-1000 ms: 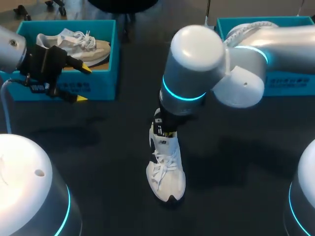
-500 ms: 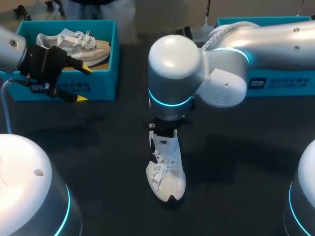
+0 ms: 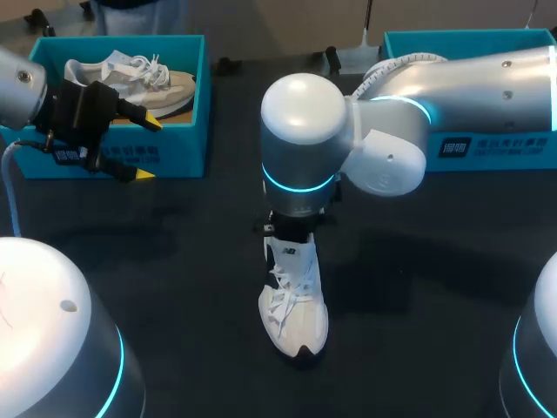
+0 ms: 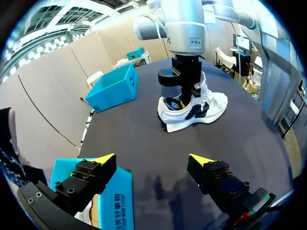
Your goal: Take the shoe out of the shoebox, open the shoe tongue, remove and reinsert the insole, then place the shoe into the shoebox
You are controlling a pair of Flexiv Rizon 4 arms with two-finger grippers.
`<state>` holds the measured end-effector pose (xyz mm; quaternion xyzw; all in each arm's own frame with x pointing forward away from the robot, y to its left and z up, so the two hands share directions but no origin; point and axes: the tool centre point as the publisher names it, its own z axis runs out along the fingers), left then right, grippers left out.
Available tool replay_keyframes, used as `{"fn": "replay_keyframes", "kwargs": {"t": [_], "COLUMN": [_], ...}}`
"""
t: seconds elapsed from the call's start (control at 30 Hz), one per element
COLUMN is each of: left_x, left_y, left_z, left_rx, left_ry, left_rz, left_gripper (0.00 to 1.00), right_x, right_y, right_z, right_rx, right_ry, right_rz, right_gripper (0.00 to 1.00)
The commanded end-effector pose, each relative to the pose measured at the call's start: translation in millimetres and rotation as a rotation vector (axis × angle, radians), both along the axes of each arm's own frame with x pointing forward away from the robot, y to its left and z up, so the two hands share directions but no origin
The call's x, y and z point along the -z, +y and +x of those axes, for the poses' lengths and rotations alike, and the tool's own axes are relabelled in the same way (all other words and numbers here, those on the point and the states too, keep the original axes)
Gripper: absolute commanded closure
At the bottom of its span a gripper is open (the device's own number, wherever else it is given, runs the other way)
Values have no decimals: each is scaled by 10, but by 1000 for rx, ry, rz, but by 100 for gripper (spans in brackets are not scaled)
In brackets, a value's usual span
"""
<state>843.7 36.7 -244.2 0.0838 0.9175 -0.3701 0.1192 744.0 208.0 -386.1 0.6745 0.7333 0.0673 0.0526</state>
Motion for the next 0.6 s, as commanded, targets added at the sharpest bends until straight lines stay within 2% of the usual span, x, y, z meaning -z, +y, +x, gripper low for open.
{"fn": "replay_keyframes", "kwargs": {"t": [0.03, 0.17, 0.27, 0.47, 0.57, 0.6], "left_x": [-2, -2, -2, -2, -2, -2], "left_y": [2, 2, 2, 2, 2, 2], "left_z": [-5, -5, -5, -5, -5, -5], "left_rx": [0, 0, 0, 0, 0, 0], "left_ry": [0, 0, 0, 0, 0, 0], "left_rz": [3, 3, 3, 3, 3, 3], "left_gripper": [0, 0, 0, 0, 0, 0], "right_x": [-256, -342, -294, -91, 172, 187], "right_y": [-63, -66, -41, 48, 84, 86], "right_z": [-61, 52, 182, 361, 393, 392], "right_rx": [1, -5, -12, -34, -59, -60], "right_ry": [-39, -77, -102, -137, -101, -99], "right_rz": [-27, -36, -22, -49, -53, -51], "right_gripper": [100, 100, 100, 100, 100, 100]}}
